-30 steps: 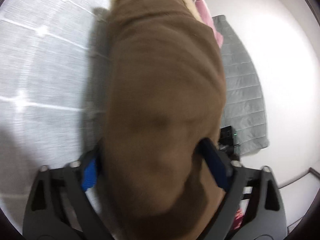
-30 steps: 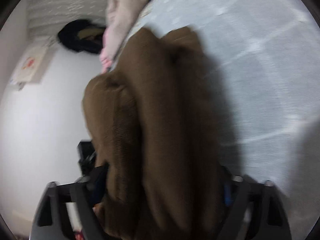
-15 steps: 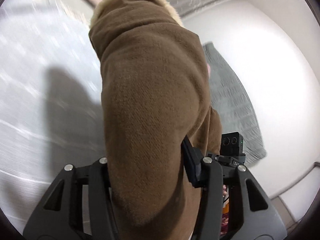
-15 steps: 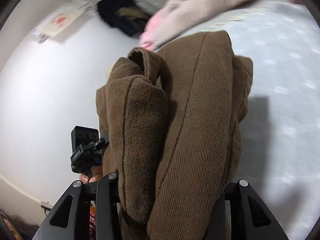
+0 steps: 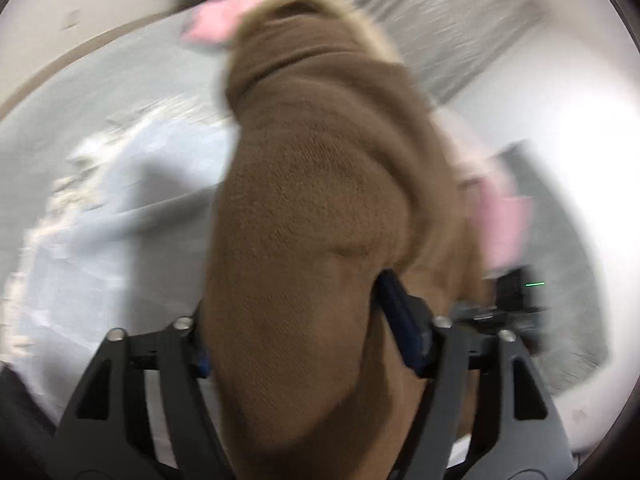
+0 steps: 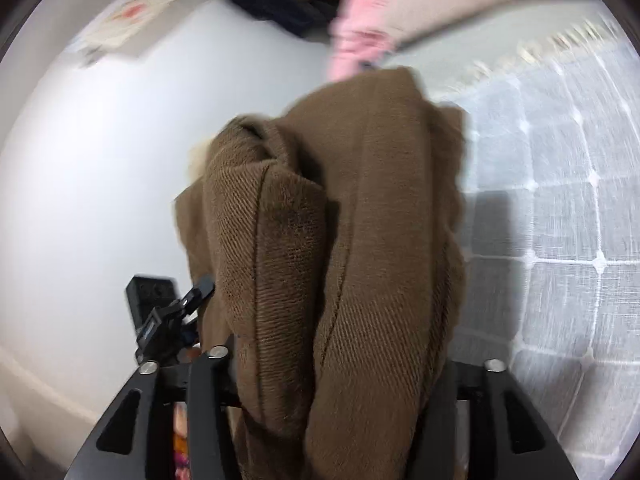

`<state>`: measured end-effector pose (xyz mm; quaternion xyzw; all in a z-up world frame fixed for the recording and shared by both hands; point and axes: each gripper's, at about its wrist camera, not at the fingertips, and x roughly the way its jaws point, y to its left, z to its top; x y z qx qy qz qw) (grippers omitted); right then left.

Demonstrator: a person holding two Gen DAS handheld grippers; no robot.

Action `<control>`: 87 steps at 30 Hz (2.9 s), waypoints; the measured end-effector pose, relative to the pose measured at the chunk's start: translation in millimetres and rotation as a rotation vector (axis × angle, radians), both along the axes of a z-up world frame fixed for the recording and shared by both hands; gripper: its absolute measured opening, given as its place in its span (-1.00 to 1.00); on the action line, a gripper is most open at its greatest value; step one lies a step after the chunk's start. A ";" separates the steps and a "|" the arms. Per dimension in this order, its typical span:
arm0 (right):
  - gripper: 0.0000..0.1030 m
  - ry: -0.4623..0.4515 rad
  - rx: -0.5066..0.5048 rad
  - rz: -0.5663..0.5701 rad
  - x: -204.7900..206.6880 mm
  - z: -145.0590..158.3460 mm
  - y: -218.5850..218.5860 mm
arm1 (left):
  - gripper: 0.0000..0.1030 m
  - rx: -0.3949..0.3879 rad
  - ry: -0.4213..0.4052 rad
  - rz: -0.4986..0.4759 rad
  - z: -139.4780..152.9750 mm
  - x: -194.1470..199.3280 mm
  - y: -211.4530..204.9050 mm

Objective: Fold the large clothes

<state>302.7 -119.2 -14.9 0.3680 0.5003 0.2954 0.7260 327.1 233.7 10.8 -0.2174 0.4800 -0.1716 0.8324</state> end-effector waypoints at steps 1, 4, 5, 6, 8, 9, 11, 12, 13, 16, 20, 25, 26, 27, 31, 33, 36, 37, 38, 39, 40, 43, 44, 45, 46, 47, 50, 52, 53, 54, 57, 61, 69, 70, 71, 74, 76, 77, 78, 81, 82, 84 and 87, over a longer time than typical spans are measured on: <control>0.09 0.077 -0.051 -0.024 10.4 -15.2 0.6 | 0.26 0.101 0.068 0.072 -14.0 6.7 6.8; 0.09 0.114 -0.148 -0.078 10.1 -33.3 -6.5 | 0.25 0.109 -0.001 0.076 -16.0 -13.8 13.6; 0.09 0.081 -0.145 -0.082 7.4 -31.9 -12.1 | 0.25 0.126 -0.025 0.045 -15.2 -23.4 7.4; 0.09 0.070 -0.134 -0.089 5.9 -29.8 -16.2 | 0.25 0.144 -0.040 0.020 -13.9 -25.1 2.8; 0.09 0.049 -0.103 -0.109 -8.7 -28.6 -27.7 | 0.25 0.193 -0.090 -0.067 -16.7 -44.1 -9.8; 0.09 0.029 -0.085 -0.111 -6.4 -23.3 -31.4 | 0.25 0.202 -0.108 -0.112 -19.3 -50.9 -15.3; 0.09 -0.027 -0.032 -0.103 -1.6 -11.7 -32.9 | 0.25 0.193 -0.134 -0.154 -18.8 -48.0 -23.6; 0.09 -0.049 0.010 -0.090 -2.8 -6.6 -28.8 | 0.25 0.183 -0.146 -0.163 -20.7 -50.9 -27.2; 0.09 -0.063 0.029 -0.077 -4.7 -2.6 -23.0 | 0.25 0.175 -0.153 -0.163 -18.4 -58.6 -25.2; 0.09 -0.018 -0.116 -0.028 -0.3 1.8 2.1 | 0.25 0.153 -0.174 -0.142 -22.9 -54.4 -22.9; 0.09 0.144 -0.181 0.060 -12.4 -26.3 21.5 | 0.25 0.139 -0.189 -0.138 -25.0 -59.3 -20.0; -0.71 0.113 -0.185 0.180 -24.8 -28.2 57.9 | 0.25 0.124 -0.236 -0.147 -17.9 -62.5 -25.7; -0.75 0.012 -0.163 0.169 -30.8 -4.4 58.6 | 0.25 0.109 -0.259 -0.156 -14.0 -64.8 -26.1; -0.76 -0.051 -0.127 0.157 -37.1 10.9 52.8 | 0.25 0.099 -0.276 -0.166 -12.1 -66.8 -26.4; -0.77 -0.155 -0.148 0.076 -65.9 24.5 7.3 | 0.25 0.099 -0.243 -0.261 -26.6 -71.5 -42.0; -0.71 -0.056 -0.252 0.042 -68.5 -17.7 -6.1 | 0.25 0.173 -0.228 -0.296 -45.1 -78.6 -57.6; -0.55 0.027 -0.288 0.003 -85.0 -70.7 -20.3 | 0.25 0.339 -0.312 -0.314 -49.3 -100.8 -78.9; -0.55 0.008 -0.257 -0.018 -92.8 -70.0 -25.9 | 0.26 0.366 -0.321 -0.314 -46.6 -105.9 -82.6; -0.48 -0.017 -0.241 -0.035 -99.0 -65.6 -29.0 | 0.27 0.384 -0.331 -0.314 -43.3 -111.6 -85.4; -0.48 -0.050 -0.232 -0.047 -109.1 -56.4 -34.6 | 0.29 0.384 -0.337 -0.312 -41.4 -114.7 -85.8; -0.45 -0.081 -0.212 -0.052 -118.4 -47.0 -39.0 | 0.33 0.377 -0.342 -0.305 -40.1 -117.0 -84.9; -0.19 -0.108 -0.201 -0.056 -128.8 -36.5 -39.3 | 0.35 0.335 -0.325 -0.243 -45.0 -116.8 -77.9; -0.19 -0.075 -0.264 -0.039 -127.4 -41.4 -31.1 | 0.35 0.323 -0.314 -0.213 -46.7 -118.3 -76.4; -0.19 -0.059 -0.342 -0.028 -128.7 -46.0 -23.8 | 0.35 0.311 -0.308 -0.189 -46.4 -121.9 -75.9; -0.18 -0.061 -0.388 -0.028 -132.6 -48.5 -22.5 | 0.35 0.307 -0.308 -0.172 -43.2 -127.7 -76.6; -0.14 -0.055 -0.398 -0.040 -136.6 -48.7 -28.4 | 0.35 0.315 -0.305 -0.160 -38.7 -134.8 -77.9; -0.10 -0.082 -0.366 -0.091 -159.0 -32.2 -39.2 | 0.37 0.342 -0.282 -0.130 -22.2 -156.4 -81.3; -0.06 -0.115 -0.417 -0.101 -179.2 -13.1 -40.2 | 0.52 0.358 -0.249 -0.085 -12.5 -167.4 -81.5; -0.01 -0.129 -0.444 -0.106 -189.0 -5.0 -37.4 | 0.66 0.369 -0.224 -0.049 -6.9 -172.1 -81.5; 0.03 -0.144 -0.484 -0.116 -198.3 3.6 -35.3 | 0.70 0.381 -0.192 -0.012 -2.9 -175.8 -81.9; 0.29 -0.172 -0.627 -0.146 -222.2 17.1 -19.8 | 0.79 0.424 -0.109 0.041 -1.5 -185.3 -86.5; 0.53 -0.196 -0.756 -0.164 -256.3 27.5 0.9 | 0.97 0.472 -0.061 0.114 -13.9 -203.0 -89.5; 0.63 -0.195 -0.935 -0.163 -272.9 20.6 26.5 | 0.97 0.511 -0.009 0.120 -23.9 -219.2 -93.6; 0.63 -0.197 -0.927 -0.167 -272.2 19.4 26.4 | 0.97 0.515 -0.011 0.124 -24.2 -220.3 -93.5; 0.64 -0.199 -0.925 -0.177 -273.2 21.0 25.7 | 0.97 0.522 -0.015 0.125 -24.4 -220.3 -94.2; 0.64 -0.204 -0.941 -0.204 -274.0 22.5 22.4 | 0.97 0.535 -0.035 0.130 -23.0 -221.9 -97.2; 0.64 -0.191 -0.958 -0.200 -274.2 20.5 20.9 | 0.97 0.530 -0.038 0.119 -23.6 -222.5 -100.1; 0.65 -0.184 -0.960 -0.198 -274.0 18.8 20.3 | 0.97 0.525 -0.035 0.111 -24.2 -222.9 -101.8; 0.65 -0.177 -0.959 -0.195 -273.7 16.7 19.5 | 0.97 0.520 -0.030 0.104 -24.9 -222.4 -103.2; 0.65 -0.164 -0.955 -0.181 -272.7 10.7 19.7 | 0.97 0.521 -0.029 0.094 -25.9 -223.8 -107.6; 0.65 -0.161 -0.957 -0.178 -272.4 9.2 20.1 | 0.97 0.524 -0.031 0.087 -26.3 -224.2 -109.7; 0.65 -0.157 -0.958 -0.172 -271.7 6.7 21.2 | 0.97 0.527 -0.030 0.083 -26.7 -225.0 -112.4; 0.65 -0.153 -0.956 -0.161 -272.4 5.0 23.2 | 0.97 0.528 -0.035 0.087 -25.6 -225.7 -112.8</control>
